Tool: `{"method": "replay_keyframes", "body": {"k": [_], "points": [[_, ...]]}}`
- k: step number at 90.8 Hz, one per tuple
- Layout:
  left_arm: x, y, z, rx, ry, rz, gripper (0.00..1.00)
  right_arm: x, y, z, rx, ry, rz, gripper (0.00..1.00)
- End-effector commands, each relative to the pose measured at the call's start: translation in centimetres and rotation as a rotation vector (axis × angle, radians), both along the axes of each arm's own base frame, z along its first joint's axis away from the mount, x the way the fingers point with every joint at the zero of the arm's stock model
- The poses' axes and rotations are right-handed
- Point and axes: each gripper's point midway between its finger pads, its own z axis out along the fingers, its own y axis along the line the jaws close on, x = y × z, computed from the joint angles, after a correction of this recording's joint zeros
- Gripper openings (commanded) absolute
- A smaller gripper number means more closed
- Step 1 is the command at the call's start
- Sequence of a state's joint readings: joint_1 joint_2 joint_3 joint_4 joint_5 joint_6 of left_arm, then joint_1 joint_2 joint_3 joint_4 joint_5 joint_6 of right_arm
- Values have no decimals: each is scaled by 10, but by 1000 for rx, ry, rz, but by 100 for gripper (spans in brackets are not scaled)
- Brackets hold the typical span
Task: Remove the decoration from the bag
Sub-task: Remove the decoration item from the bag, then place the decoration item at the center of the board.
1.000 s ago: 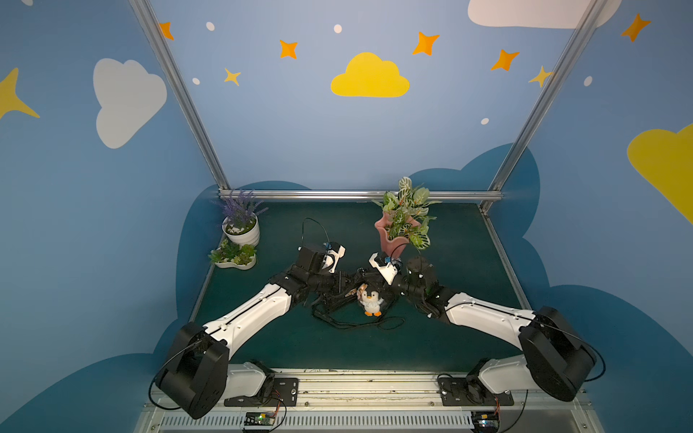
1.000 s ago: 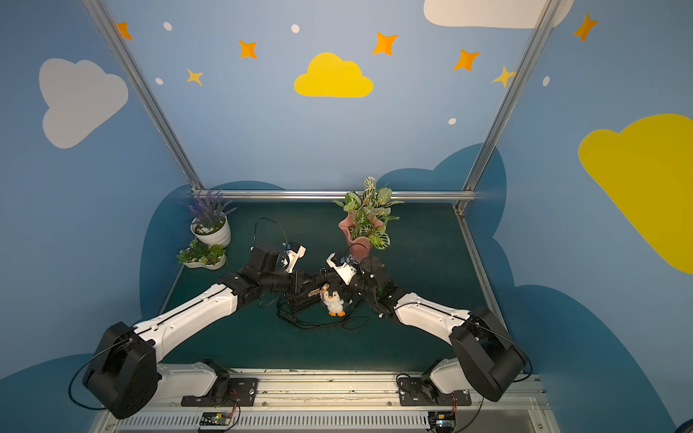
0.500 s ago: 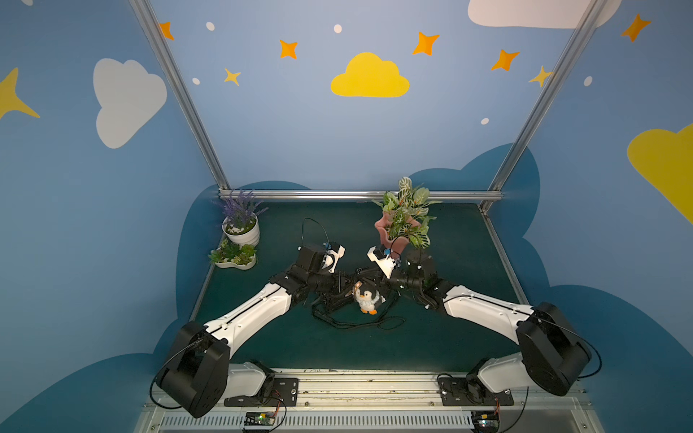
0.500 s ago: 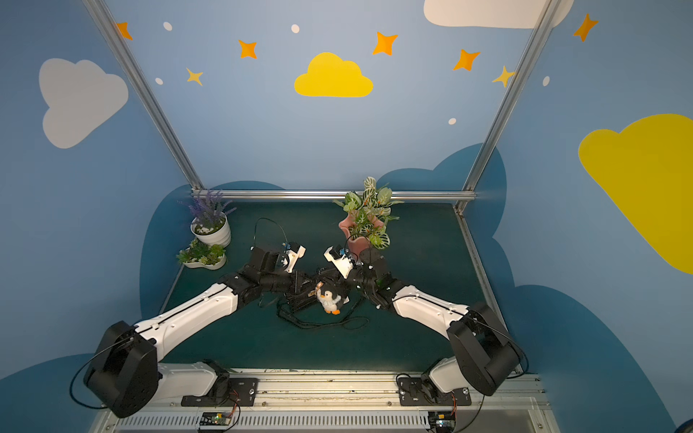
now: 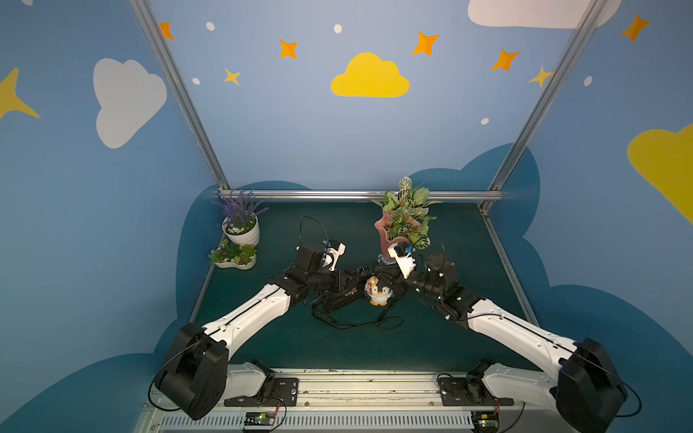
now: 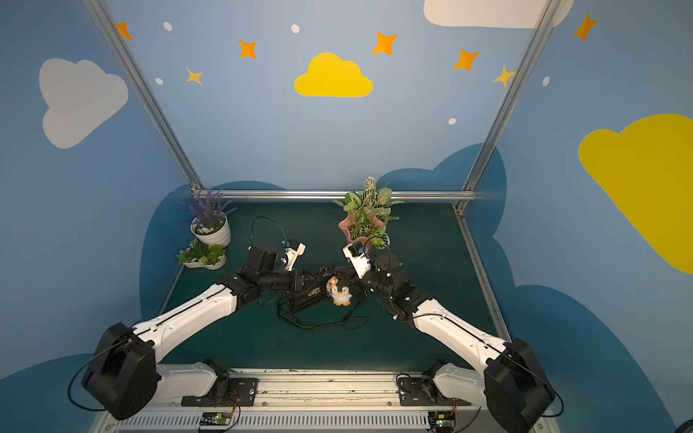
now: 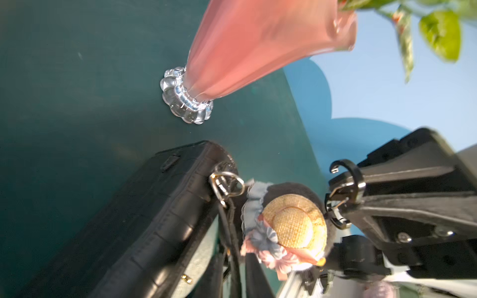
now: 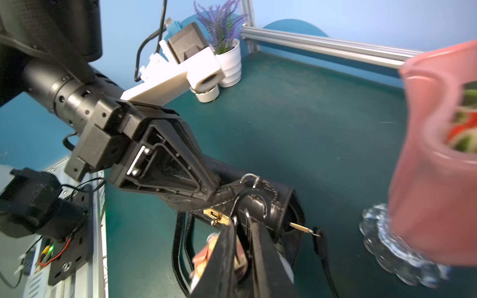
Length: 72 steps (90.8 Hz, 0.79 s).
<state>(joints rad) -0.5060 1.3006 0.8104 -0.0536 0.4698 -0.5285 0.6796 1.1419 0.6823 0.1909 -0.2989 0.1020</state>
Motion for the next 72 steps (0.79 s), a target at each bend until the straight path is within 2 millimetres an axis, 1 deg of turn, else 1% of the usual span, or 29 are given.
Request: {"method": "replay_keyframes", "body": {"k": [1, 14, 22, 33, 39, 49, 57, 64, 69, 72], "points": [[-1, -3, 26, -53, -86, -23, 30, 5, -31, -19, -110, 97, -154, 18], [-1, 0, 39, -63, -151, -22, 38, 1, -67, -31, -211, 183, -300, 18], [-3, 1, 46, -76, -193, -25, 42, 0, -85, -34, -240, 190, -378, 18], [-6, 5, 57, -75, -248, -21, 51, 0, -113, -30, -282, 154, -493, 18], [-7, 9, 63, -66, -277, -14, 55, -6, -130, -27, -321, 168, -546, 19], [-7, 18, 66, -23, -310, 15, 61, -15, -144, -30, -385, 242, -580, 19], [-7, 24, 66, 8, -321, 32, 63, -18, -150, -41, -432, 304, -597, 18], [-6, 28, 65, 15, -319, 46, 63, -12, -155, -55, -459, 342, -619, 18], [-6, 30, 65, 15, -317, 54, 63, -2, -159, -63, -480, 362, -644, 18], [-6, 31, 65, 17, -315, 57, 63, 4, -162, -64, -491, 361, -663, 18]]}}
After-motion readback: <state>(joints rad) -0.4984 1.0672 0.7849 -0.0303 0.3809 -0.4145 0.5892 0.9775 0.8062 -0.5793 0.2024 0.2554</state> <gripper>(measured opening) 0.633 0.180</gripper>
